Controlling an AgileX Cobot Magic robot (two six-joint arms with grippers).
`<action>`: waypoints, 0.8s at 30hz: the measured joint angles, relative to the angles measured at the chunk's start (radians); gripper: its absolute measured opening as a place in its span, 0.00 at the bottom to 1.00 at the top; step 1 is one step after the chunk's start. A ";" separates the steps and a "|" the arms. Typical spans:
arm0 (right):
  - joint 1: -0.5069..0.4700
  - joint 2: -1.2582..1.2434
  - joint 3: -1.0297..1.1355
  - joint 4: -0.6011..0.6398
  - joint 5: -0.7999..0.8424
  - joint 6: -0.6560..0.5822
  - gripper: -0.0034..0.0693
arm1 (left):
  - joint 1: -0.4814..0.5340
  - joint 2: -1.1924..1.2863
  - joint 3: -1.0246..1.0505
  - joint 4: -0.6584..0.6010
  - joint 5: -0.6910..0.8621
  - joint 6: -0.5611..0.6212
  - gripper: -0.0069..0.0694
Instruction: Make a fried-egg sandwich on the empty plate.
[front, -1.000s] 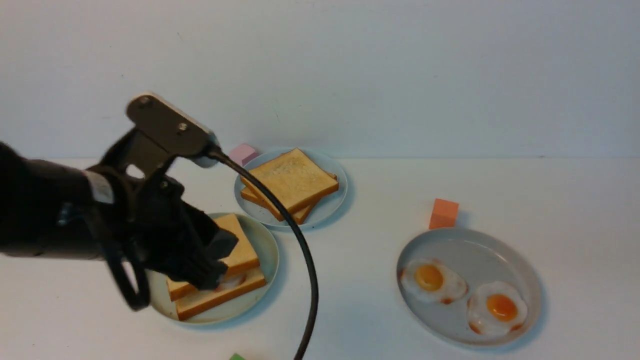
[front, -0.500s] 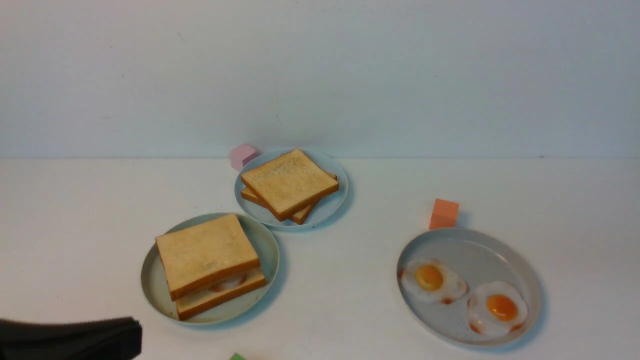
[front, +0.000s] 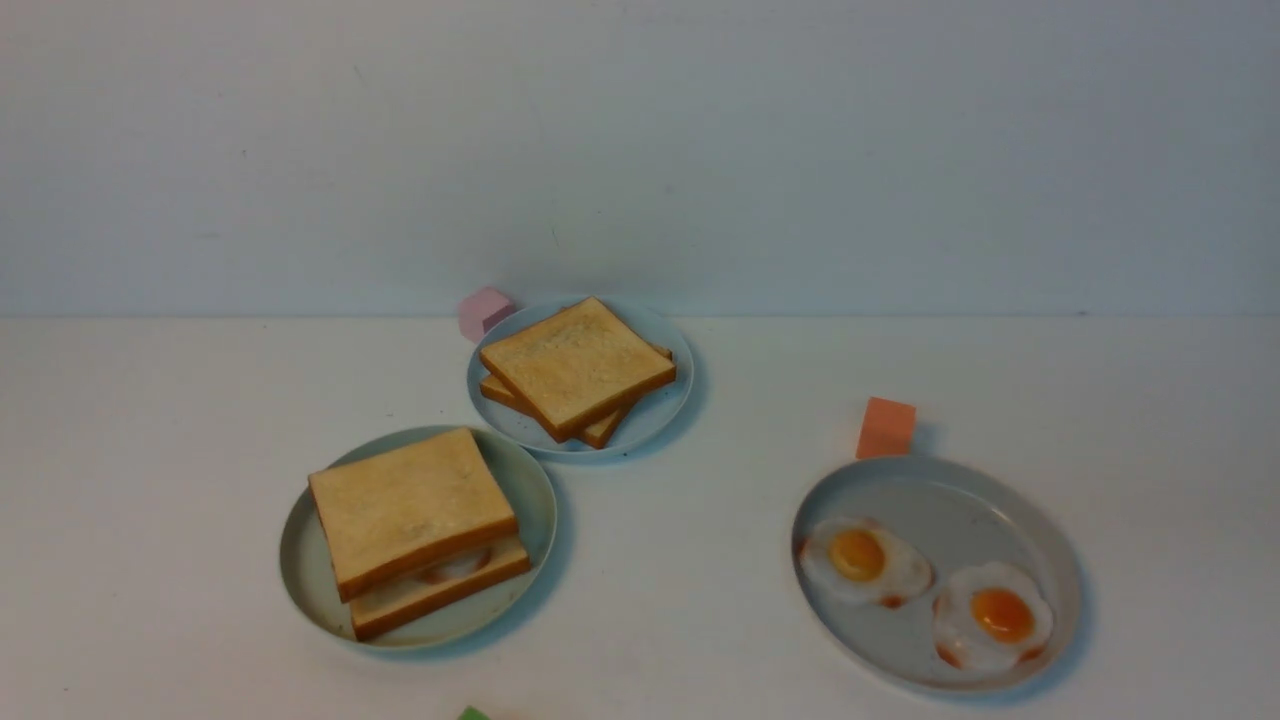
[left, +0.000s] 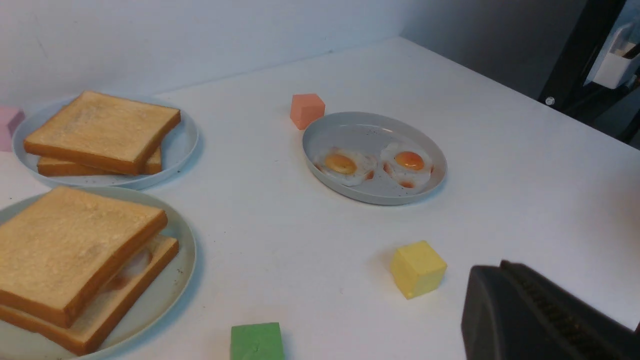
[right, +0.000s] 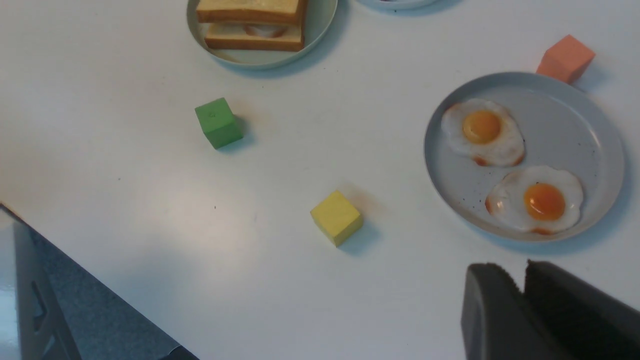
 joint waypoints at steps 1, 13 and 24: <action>-0.012 0.000 0.000 0.001 0.000 -0.001 0.22 | 0.000 0.000 0.003 0.000 0.004 0.000 0.07; -0.398 -0.094 0.046 0.081 -0.075 -0.011 0.15 | 0.000 -0.002 0.003 0.000 0.009 0.000 0.07; -0.853 -0.509 0.788 0.277 -0.703 -0.364 0.03 | 0.000 -0.004 0.003 0.000 0.012 0.000 0.07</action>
